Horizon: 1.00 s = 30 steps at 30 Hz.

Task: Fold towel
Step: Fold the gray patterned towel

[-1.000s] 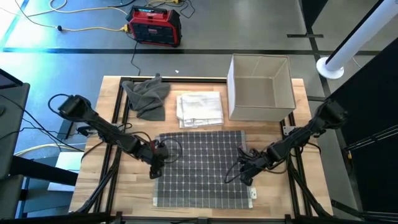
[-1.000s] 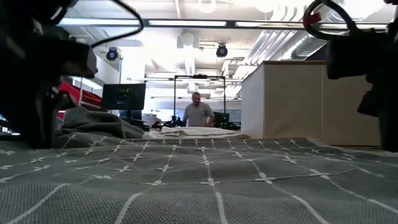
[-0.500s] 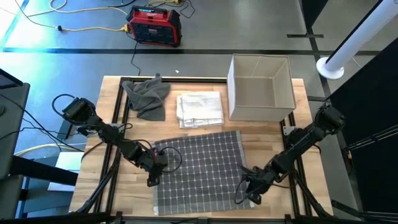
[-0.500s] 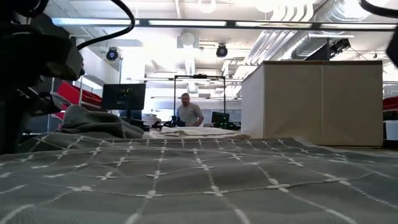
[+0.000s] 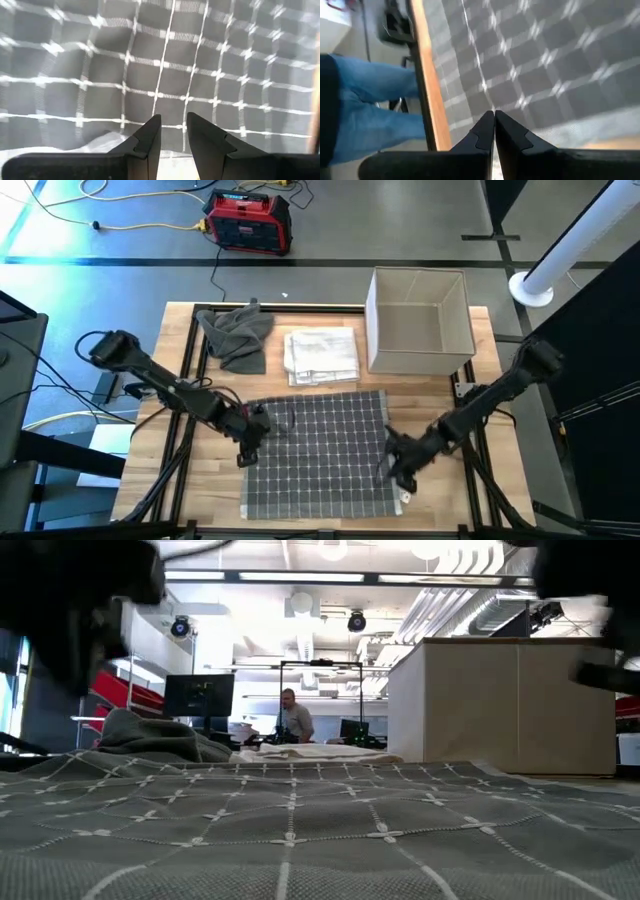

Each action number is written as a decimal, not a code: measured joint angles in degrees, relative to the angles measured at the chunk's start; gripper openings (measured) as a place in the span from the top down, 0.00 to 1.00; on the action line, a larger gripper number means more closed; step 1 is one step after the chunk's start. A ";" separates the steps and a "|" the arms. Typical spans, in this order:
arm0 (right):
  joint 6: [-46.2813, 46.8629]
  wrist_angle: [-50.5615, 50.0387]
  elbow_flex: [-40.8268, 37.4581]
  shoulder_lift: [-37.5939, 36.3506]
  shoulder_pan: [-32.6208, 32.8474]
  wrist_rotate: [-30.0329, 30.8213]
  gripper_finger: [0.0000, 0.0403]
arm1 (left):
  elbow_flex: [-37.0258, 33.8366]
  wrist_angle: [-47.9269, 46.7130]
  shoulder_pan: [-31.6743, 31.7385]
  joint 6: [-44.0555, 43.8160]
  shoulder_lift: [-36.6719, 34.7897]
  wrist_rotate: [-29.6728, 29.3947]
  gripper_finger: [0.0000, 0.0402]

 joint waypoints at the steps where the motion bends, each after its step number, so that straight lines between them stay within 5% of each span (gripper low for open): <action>1: -1.99 -2.51 0.00 -1.73 -2.27 1.52 1.00 | 0.18 -1.63 0.72 0.60 -1.42 -1.39 0.79; 5: -7.66 -12.59 0.00 -6.03 -11.11 9.96 0.99 | -1.05 -4.25 4.00 3.25 -6.61 -5.01 0.79; 11: -20.88 -16.09 0.00 -5.12 -19.84 11.84 0.86 | -4.36 -4.27 7.86 3.45 -10.53 -3.11 0.79; 22: -31.65 -13.43 -0.22 2.57 -22.77 28.55 0.51 | -6.33 0.79 7.57 0.75 -10.67 -1.07 0.79; 30: -32.53 -9.10 -0.24 12.76 -24.89 26.92 0.48 | -6.31 1.36 7.56 0.27 -10.68 -1.13 0.79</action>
